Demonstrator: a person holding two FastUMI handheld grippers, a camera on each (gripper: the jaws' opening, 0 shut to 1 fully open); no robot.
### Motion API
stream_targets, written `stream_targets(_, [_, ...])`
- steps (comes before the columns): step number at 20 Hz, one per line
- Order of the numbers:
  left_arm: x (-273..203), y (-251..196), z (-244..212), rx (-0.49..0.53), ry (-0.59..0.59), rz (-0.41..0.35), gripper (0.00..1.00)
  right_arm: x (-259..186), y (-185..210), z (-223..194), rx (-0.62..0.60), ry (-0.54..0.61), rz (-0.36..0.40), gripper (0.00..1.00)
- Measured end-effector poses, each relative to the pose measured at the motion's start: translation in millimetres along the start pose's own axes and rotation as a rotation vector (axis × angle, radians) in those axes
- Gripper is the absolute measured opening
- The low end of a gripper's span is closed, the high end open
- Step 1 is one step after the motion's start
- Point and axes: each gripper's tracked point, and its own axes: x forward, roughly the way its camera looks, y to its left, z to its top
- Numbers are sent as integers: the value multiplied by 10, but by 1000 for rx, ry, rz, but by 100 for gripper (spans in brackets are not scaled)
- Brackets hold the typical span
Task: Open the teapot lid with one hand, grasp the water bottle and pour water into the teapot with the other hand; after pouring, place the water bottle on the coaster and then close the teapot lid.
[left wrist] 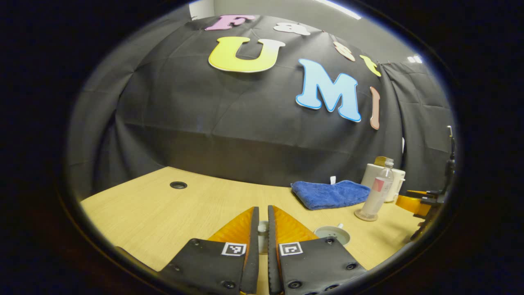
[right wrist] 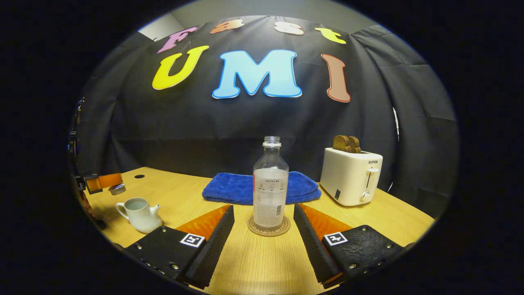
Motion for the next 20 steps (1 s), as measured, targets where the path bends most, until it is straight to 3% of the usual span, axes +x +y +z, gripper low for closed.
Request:
stream_targets(9, [-34, -358, 25, 50, -1, -40, 17, -697, 111, -167, -2, -11, 15, 90])
stream_targets(16, [-11, -931, 86, 99, -12, -94, 16, -862, 67, -262, 37, 4, 26, 90])
stream_targets(20, [53, -1133, -110, 166, 28, -103, 16, -882, 120, -240, 33, -8, 41, 90])
